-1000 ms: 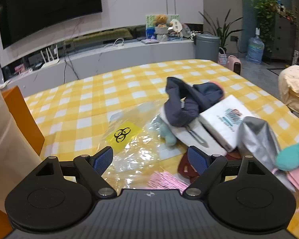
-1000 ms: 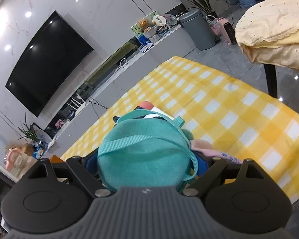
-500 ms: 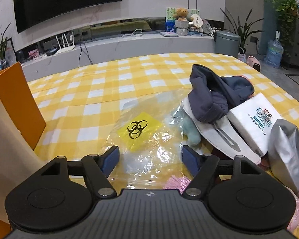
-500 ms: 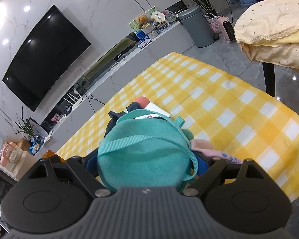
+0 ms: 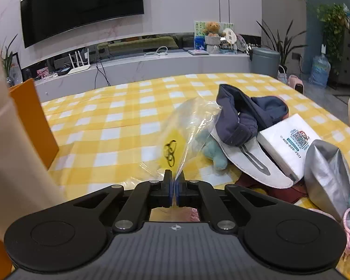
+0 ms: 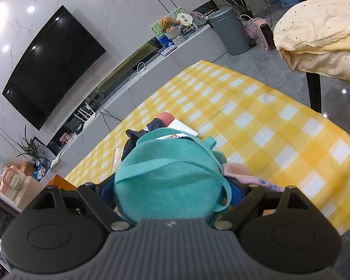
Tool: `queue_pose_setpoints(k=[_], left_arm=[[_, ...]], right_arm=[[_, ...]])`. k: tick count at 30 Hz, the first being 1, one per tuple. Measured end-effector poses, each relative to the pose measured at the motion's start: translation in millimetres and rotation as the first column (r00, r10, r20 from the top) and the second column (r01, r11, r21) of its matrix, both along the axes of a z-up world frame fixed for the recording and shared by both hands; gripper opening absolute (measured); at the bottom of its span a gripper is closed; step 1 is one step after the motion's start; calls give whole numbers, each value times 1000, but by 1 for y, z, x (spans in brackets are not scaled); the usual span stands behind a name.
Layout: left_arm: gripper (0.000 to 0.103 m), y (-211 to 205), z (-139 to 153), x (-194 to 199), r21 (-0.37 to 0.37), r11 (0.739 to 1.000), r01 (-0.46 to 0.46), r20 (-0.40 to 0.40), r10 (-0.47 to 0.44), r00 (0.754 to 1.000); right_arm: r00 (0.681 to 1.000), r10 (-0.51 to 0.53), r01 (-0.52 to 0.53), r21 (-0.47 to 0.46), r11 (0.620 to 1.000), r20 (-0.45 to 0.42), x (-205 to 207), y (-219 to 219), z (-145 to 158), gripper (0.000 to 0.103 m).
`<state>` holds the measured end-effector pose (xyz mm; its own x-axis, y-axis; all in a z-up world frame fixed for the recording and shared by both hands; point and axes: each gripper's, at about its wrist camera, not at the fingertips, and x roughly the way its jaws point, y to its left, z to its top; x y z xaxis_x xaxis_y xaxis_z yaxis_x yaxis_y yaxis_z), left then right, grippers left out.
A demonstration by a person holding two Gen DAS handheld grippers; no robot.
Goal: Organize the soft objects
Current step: 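Close the left tool on the clear plastic bag with the biohazard sticker, then drop the plastic bag into the orange box with the left tool while the right tool holds the teal bag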
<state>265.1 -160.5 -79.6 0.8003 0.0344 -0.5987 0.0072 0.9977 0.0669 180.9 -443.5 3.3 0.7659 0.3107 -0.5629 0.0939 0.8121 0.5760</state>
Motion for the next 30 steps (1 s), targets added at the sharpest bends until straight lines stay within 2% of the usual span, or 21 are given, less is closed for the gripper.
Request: queue_pose_setpoints(k=[5, 7, 13, 19, 24, 27, 30], left_arm=[[2, 8, 9, -11, -18, 999, -42, 2, 42, 999], [2, 11, 15, -14, -50, 998, -36, -16, 35, 999], [2, 11, 35, -32, -89, 996, 11, 10, -10, 1000], [2, 7, 55, -57, -97, 994, 40, 33, -37, 999], [2, 9, 66, -80, -135, 990, 41, 8, -41, 999], [2, 13, 69, -94, -158, 986, 55, -10, -57, 998], [2, 18, 72, -111, -161, 985, 69, -17, -73, 997]], right_arm=[[1000, 9, -9, 3, 1000, 8, -1, 1, 1, 88], [1000, 9, -9, 6, 1000, 11, -2, 1, 1, 88], [1000, 1, -1, 26, 1000, 12, -2, -2, 0, 88], [998, 28, -31, 56, 998, 50, -5, 1, 4, 88], [996, 50, -56, 72, 996, 76, -6, 5, 5, 88], [992, 51, -57, 49, 997, 113, -12, 8, 11, 88], [984, 80, -91, 70, 993, 157, -18, 8, 14, 88]])
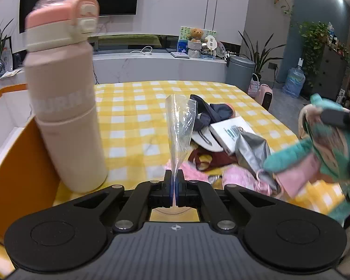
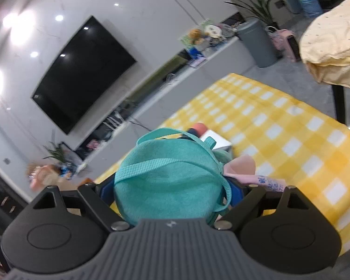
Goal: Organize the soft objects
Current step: 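Drop the plastic bag into the orange box with the left tool while the right tool holds the teal bag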
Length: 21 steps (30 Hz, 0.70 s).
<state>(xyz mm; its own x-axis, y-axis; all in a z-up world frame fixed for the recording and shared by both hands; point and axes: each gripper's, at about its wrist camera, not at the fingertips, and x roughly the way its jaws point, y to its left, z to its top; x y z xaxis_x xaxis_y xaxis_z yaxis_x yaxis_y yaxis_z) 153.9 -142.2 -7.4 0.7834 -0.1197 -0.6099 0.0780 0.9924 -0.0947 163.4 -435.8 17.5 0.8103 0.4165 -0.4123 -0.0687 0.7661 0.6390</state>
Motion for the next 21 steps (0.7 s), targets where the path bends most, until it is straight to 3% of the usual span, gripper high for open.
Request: queue_pose_setpoints(k=[5, 12, 17, 21], left_arm=[[2, 9, 4, -27, -9, 1000, 13, -4, -13, 1000], [2, 28, 15, -71, -11, 1000, 14, -28, -14, 999], [2, 51, 26, -98, -25, 1000, -14, -30, 13, 999], [2, 76, 33, -119, -56, 996, -64, -78, 60, 995]], right_arm=[[998, 24, -28, 80, 996, 51, -7, 0, -2, 88], [995, 83, -90, 137, 987, 55, -6, 14, -5, 88], [986, 153, -159, 118, 980, 63, -15, 35, 8, 88], [970, 237, -240, 78, 968, 51, -22, 66, 19, 88]])
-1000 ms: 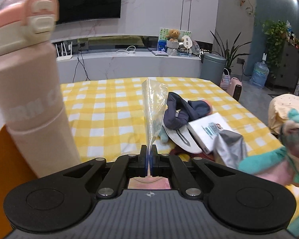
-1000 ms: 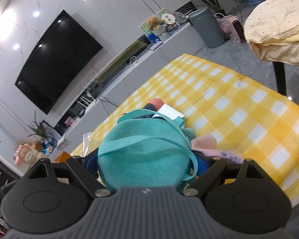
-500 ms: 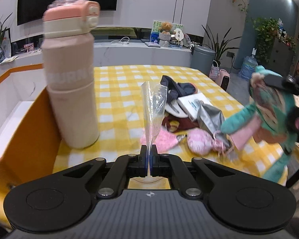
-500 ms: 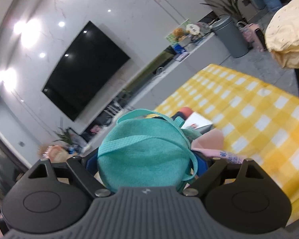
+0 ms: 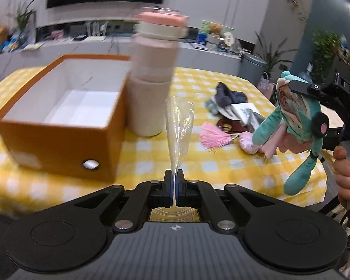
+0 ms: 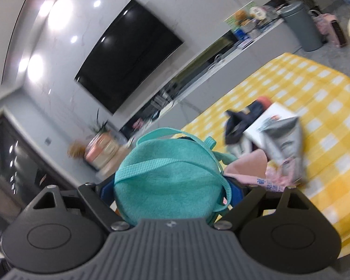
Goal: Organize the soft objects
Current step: 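Drop the plastic bag into the orange box with the left tool while the right tool holds the teal bag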
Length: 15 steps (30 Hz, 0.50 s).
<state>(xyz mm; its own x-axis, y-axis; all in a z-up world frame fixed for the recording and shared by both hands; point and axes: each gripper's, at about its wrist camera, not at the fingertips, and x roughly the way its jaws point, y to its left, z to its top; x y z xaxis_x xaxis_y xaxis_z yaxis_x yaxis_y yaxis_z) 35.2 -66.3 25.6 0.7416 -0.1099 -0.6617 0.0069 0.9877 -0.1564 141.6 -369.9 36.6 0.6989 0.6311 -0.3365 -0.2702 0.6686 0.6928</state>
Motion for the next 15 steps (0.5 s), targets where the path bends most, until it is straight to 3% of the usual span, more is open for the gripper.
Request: queue_pose_setpoints(k=[3, 10, 15], left_arm=[[2, 18, 3, -16, -26, 999, -32, -15, 32, 999], [2, 59, 11, -48, -21, 995, -100, -58, 99, 993], [2, 93, 29, -66, -63, 993, -101, 6, 101, 995]], right_arm=[[994, 97, -96, -23, 995, 58, -11, 30, 15, 88], [945, 303, -305, -2, 952, 126, -29, 96, 43, 88], [914, 367, -377, 23, 926, 173, -32, 131, 57, 88]])
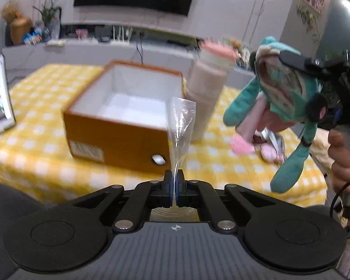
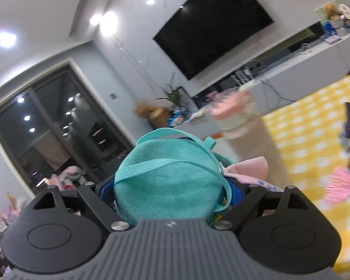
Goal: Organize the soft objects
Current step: 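Drop the plastic bag into the orange box with the left tool while the right tool holds the teal bag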
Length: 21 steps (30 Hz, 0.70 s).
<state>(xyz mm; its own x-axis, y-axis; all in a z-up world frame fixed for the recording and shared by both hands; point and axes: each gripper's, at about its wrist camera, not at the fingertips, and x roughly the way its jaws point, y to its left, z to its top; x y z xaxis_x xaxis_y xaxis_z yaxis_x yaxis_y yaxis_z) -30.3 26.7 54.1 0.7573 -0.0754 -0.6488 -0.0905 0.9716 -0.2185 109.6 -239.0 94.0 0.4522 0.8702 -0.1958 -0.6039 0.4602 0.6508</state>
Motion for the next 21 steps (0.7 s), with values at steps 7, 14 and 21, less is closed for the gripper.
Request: queue_pose_setpoints(k=[7, 14, 21], left_arm=[[2, 38, 35, 9, 22, 998, -57, 127, 53, 990], [3, 72, 47, 80, 43, 999, 2, 139, -8, 990], [3, 86, 8, 164, 110, 994, 28, -35, -24, 999]], right_arm=[[996, 54, -43, 153, 987, -72, 28, 41, 1, 88], [997, 2, 5, 97, 995, -78, 56, 84, -6, 88], [989, -72, 75, 18, 997, -131, 98, 103, -33, 88]])
